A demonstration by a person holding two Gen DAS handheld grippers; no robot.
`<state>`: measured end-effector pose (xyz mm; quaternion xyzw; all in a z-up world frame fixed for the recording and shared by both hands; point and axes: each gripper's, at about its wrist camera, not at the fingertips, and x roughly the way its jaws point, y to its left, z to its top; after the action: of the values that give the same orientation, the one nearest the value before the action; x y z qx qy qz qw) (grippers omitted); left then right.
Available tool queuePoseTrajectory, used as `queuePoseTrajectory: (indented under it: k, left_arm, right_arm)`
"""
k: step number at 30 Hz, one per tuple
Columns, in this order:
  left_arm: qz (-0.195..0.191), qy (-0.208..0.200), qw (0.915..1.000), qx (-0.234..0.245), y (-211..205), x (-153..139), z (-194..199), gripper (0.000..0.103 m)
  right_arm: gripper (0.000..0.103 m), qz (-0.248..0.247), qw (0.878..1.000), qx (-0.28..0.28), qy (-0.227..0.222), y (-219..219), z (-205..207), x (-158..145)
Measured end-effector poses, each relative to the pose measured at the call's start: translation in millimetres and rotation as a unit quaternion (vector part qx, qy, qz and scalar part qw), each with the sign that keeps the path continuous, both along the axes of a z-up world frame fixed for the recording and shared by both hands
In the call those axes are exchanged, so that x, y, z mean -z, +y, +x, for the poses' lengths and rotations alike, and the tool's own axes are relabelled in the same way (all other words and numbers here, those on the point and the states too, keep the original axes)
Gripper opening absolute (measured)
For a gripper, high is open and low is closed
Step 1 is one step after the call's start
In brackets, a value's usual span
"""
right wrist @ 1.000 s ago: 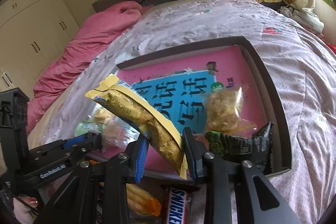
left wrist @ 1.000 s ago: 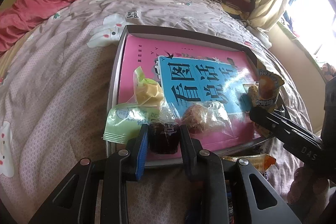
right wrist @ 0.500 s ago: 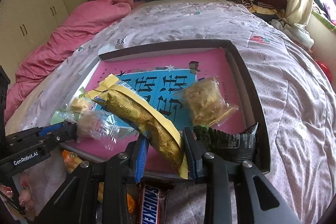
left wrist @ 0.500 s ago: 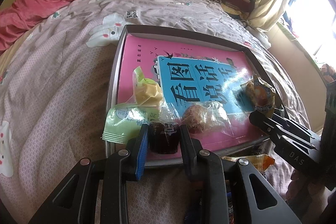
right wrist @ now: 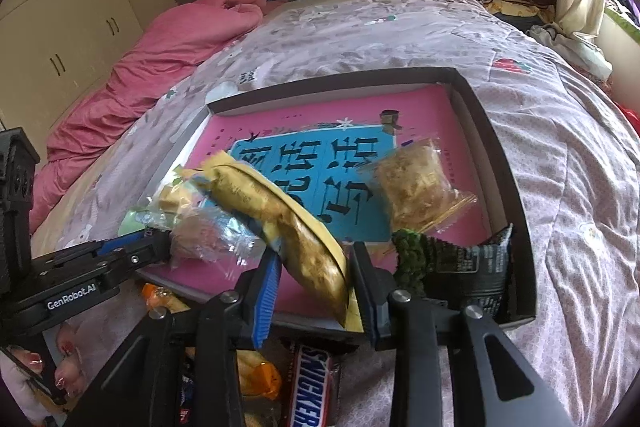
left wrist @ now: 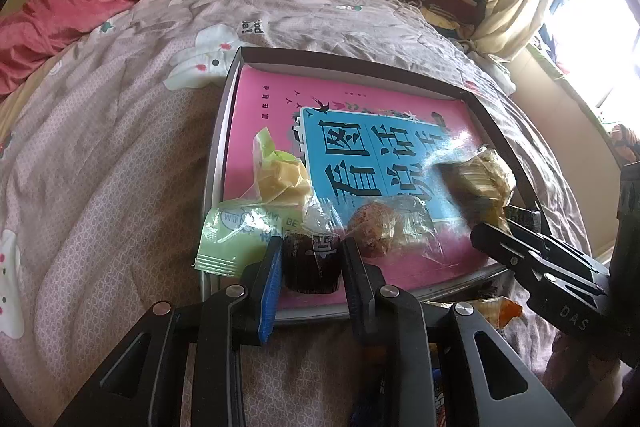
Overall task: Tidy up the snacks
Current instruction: 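Carry the chocolate cake into the tray with the left tool while the right carries the yellow bag, then open both tools to release the chocolate cake and yellow bag in the tray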
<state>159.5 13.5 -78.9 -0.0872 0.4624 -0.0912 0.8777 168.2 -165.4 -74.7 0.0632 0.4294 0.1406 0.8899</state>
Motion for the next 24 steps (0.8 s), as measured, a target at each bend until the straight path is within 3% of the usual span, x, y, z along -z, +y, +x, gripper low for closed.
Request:
queuePoseTrajectory:
  k: [24]
  left_arm:
    - [0.002,-0.011,0.9999,-0.006,5,-5,-1,0.033]
  right_arm:
    - [0.036,0.009,1.000,-0.028,-0.003,9,-11,-3]
